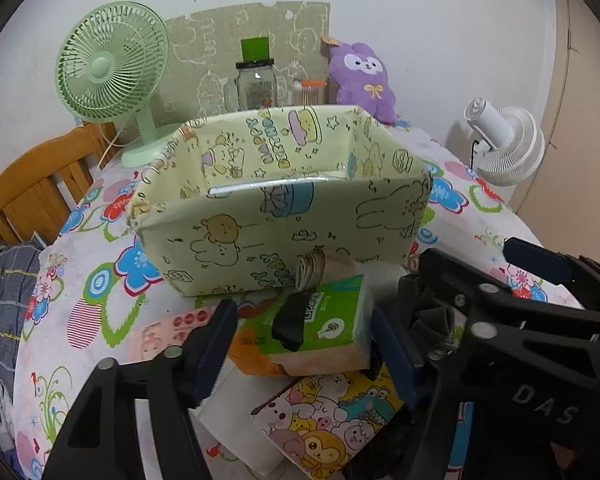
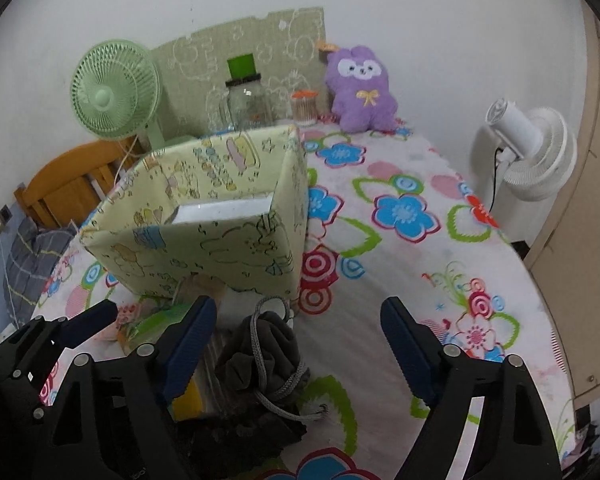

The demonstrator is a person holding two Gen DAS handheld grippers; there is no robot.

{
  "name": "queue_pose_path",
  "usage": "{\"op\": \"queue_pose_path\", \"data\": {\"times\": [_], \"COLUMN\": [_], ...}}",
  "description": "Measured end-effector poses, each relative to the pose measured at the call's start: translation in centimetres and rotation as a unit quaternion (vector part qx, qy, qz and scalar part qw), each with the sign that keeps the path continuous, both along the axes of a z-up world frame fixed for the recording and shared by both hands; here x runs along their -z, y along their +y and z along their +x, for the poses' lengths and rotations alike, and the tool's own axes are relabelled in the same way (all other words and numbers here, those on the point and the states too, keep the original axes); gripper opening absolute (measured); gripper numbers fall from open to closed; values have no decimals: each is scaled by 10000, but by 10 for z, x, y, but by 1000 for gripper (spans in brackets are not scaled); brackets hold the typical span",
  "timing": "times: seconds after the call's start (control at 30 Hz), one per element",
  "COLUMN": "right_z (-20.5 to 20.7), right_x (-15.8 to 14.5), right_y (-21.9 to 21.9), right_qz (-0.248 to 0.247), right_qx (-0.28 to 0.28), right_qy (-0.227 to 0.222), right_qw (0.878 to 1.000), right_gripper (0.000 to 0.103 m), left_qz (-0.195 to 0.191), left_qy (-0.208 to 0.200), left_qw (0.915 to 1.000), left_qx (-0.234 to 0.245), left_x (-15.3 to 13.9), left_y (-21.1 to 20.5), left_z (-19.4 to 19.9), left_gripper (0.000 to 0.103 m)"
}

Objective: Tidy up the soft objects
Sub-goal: 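Grasp the green tissue pack with the left tool while the right grasps grey cables, then lift the tissue pack into the fabric box with the left tool while the right drops cables in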

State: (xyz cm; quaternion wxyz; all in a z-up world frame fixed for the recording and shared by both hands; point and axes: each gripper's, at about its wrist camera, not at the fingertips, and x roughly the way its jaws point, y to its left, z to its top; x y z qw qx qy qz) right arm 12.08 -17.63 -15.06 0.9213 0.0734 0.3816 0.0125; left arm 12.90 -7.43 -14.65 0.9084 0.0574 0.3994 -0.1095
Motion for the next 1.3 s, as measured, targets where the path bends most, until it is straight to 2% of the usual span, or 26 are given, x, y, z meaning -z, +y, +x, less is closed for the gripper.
{"op": "queue_pose_path", "data": {"times": [0.1, 0.3, 0.4, 0.47, 0.53, 0.73, 1.0, 1.3], "right_z": [5, 14, 17, 18, 18, 17, 11, 0], "right_x": [9, 21, 25, 25, 26, 22, 9, -12], "right_y": [3, 5, 7, 9, 12, 15, 14, 18], "right_qz": [8, 197, 342, 447, 496, 478, 413, 316], "right_qx": [-49, -134, -203, -252, -316, -312, -290, -301], "right_qy": [143, 381, 466, 517, 534, 499, 310, 54], "right_qw": [9999, 9990, 9981, 9973, 9968, 9971, 9982, 9990], "right_gripper": [84, 75, 63, 55, 47, 37, 33, 32], "left_qz": [-24, -30, -10, -33, 9, 6, 12, -65], "left_qy": [69, 129, 152, 173, 163, 129, -64, -272], "left_qw": [10000, 9998, 9998, 9997, 9997, 9997, 9997, 9993], "left_qx": [37, 138, 127, 185, 197, 220, 235, 257], "left_x": [5, 10, 11, 11, 11, 9, -2, -21], "left_y": [0, -3, -4, -6, -8, -9, -10, -8], "left_z": [3, 4, 5, 5, 4, 1, -6, -14], "left_gripper": [65, 55, 51, 42, 39, 30, 19, 16]}}
